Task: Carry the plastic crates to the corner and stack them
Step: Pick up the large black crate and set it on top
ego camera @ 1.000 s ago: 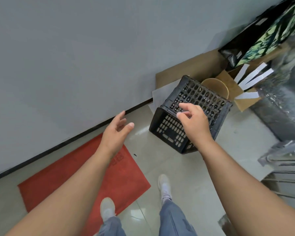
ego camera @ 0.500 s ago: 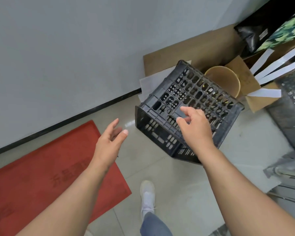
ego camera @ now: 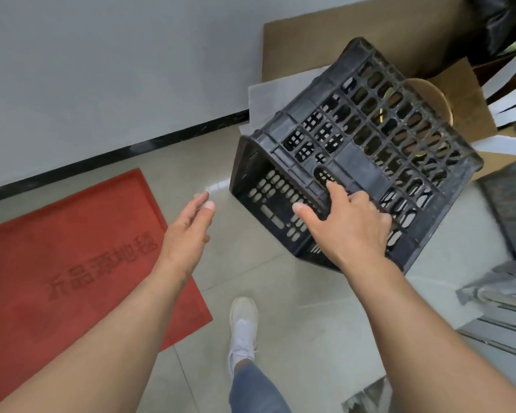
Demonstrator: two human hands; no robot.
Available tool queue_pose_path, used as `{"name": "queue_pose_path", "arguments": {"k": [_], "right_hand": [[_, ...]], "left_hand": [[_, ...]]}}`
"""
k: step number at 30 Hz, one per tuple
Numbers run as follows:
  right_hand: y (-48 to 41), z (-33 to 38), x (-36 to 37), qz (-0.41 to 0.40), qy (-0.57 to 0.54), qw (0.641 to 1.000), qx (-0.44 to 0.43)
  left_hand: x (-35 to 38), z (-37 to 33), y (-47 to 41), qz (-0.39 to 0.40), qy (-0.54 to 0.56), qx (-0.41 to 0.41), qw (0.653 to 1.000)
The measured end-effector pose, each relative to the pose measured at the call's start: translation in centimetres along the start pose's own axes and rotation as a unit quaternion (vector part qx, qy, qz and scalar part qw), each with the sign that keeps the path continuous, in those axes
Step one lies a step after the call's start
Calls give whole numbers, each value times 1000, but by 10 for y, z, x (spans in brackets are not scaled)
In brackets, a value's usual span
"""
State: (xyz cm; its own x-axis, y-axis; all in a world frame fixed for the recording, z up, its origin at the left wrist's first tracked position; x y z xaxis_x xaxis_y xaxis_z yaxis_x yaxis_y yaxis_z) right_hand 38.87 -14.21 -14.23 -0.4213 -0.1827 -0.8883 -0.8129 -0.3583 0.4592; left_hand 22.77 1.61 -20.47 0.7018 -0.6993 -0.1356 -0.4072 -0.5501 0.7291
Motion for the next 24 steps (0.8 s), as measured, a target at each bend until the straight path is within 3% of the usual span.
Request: {"name": "queue_pose_path", "arguments": {"k": [8,14,24], "right_hand": [[-10,12,28,-109,-22,994,14],[-16,7,30,-196,-18,980,-34],[-3,3,-37,-273,-41,960,-42]], "left_hand": [[-17,39,-19,-16,17,-23,999],[-20,69,-37,-24,20,-41,999],[-36,100,-55,-42,-5,-61,997]]}}
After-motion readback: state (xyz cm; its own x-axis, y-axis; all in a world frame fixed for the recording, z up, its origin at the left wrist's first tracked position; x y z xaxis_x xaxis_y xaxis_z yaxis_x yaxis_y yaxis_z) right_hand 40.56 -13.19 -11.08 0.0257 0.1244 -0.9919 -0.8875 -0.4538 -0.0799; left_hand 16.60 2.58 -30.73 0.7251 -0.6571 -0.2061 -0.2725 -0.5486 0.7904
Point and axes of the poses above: each hand's wrist, its own y-axis away from the middle knuckle, its own x-axis out of the palm, z = x × y, the point moved 2 cm from there along -y, towards the middle knuckle, and after that the axes turned 6 degrees about -x, right-handed, at the moved point
